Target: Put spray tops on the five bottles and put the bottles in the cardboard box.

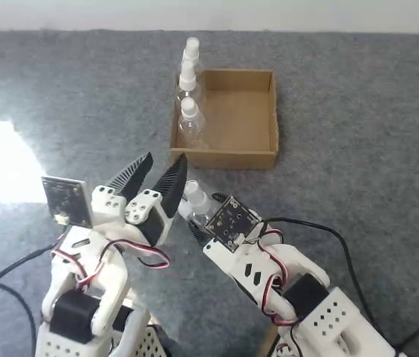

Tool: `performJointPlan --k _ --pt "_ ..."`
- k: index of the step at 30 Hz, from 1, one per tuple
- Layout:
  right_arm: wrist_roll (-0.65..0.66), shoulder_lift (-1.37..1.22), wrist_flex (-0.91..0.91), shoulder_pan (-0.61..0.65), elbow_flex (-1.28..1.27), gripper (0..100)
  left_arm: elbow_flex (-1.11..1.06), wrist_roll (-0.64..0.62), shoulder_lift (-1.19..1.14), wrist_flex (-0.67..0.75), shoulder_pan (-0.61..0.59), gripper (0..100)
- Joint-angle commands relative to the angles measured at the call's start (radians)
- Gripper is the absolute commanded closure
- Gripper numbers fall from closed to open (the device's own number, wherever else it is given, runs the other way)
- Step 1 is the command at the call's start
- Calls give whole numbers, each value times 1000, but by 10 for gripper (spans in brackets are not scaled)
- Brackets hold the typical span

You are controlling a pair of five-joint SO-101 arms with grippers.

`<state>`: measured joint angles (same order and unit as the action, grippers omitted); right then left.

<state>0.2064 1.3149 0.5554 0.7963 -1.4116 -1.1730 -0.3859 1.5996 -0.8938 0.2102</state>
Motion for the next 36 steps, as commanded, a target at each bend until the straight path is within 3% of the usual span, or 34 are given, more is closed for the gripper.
performJointPlan --k 1,5,14,19,36 --pt "21 28 -16 -21 26 960 30 6 5 -34 0 819" --pt "21 28 -16 -21 26 961 -5 92 5 -37 -3 819" --pt "21 28 -15 -22 25 961 -27 107 5 -158 6 819" --pt "21 28 -15 -22 25 961 -28 180 5 -198 6 819" --pt "21 27 5 -22 21 961 91 181 6 -199 -6 819"
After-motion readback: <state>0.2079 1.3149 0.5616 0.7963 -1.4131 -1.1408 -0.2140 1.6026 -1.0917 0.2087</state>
